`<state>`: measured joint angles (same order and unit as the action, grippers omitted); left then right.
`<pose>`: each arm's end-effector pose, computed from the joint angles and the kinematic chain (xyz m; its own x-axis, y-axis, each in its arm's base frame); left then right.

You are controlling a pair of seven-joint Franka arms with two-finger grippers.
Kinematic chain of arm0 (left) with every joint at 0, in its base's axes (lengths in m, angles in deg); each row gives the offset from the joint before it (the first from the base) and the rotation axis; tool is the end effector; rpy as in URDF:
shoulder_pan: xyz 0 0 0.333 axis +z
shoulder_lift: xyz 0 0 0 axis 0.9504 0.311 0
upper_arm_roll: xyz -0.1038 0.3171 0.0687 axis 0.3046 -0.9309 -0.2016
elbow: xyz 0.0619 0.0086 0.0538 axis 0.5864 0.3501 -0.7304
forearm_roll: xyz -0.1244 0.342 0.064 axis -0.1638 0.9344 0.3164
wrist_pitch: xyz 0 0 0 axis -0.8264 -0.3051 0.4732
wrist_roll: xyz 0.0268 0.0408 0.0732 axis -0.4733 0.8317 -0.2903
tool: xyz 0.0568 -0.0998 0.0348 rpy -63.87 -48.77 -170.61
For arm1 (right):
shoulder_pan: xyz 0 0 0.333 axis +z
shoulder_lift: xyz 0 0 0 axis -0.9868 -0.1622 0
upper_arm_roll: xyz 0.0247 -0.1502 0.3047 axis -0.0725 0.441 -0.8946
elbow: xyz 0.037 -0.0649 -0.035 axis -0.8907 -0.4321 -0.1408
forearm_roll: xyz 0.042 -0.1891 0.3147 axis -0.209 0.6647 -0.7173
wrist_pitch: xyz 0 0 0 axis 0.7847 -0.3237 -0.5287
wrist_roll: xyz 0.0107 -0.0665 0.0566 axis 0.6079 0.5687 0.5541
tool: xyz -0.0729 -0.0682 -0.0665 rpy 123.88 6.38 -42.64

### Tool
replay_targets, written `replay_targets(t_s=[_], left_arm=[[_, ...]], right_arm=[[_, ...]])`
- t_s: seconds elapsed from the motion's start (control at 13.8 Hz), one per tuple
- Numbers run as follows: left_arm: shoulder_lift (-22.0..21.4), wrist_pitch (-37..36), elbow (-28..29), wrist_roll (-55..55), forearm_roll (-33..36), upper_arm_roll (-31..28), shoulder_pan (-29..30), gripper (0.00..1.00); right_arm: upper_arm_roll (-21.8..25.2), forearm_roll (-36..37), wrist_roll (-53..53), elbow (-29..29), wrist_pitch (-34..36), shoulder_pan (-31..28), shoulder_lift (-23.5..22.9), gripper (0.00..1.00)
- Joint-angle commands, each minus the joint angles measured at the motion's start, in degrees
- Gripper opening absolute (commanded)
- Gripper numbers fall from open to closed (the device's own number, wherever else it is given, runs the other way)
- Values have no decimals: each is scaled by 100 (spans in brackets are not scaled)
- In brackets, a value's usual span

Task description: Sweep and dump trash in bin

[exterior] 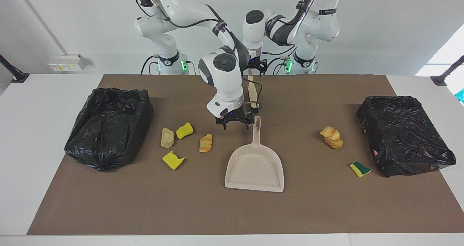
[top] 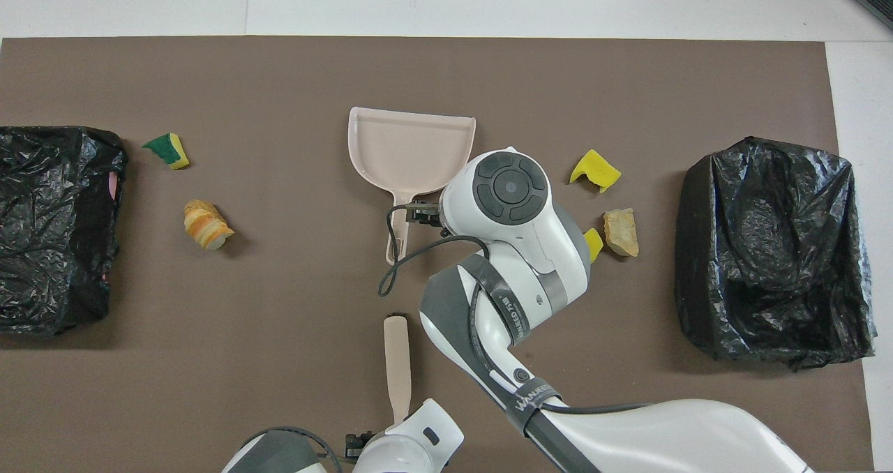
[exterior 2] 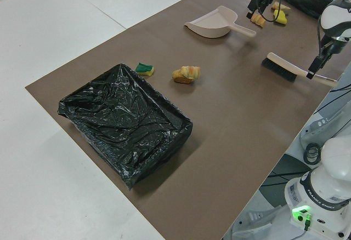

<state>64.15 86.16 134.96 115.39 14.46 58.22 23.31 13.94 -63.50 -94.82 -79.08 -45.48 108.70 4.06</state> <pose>0.2047 -0.3436 0.3802 0.9895 -0.1173 -0.0839 -0.1209 -0.9919 -0.0391 0.5612 0.3522 0.4019 0.9923 -0.1071 0.0616 -0.0984 -0.9867 -0.1293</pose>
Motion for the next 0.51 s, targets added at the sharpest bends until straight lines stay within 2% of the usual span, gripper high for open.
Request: replay_targets(t_s=[0.0,0.07,0.22,0.36,0.44], left_arm=[[-81,179,236,43,-27,-112,-108,100],[-55,196,218,34,-36,-121,-91,100],[-46,223,218,43,-53,-112,-82,80],[-54,223,218,139,-62,-112,-91,47],[-46,223,218,140,-71,-112,-100,40]], right_arm=[[-32,91,-121,60,-118,-27,-80,100],[-32,100,-121,60,-118,-27,-89,100],[-32,100,-121,60,-118,-27,-98,100],[-32,100,-121,60,-118,-27,-98,100],[-32,100,-121,60,-118,-27,-98,100]])
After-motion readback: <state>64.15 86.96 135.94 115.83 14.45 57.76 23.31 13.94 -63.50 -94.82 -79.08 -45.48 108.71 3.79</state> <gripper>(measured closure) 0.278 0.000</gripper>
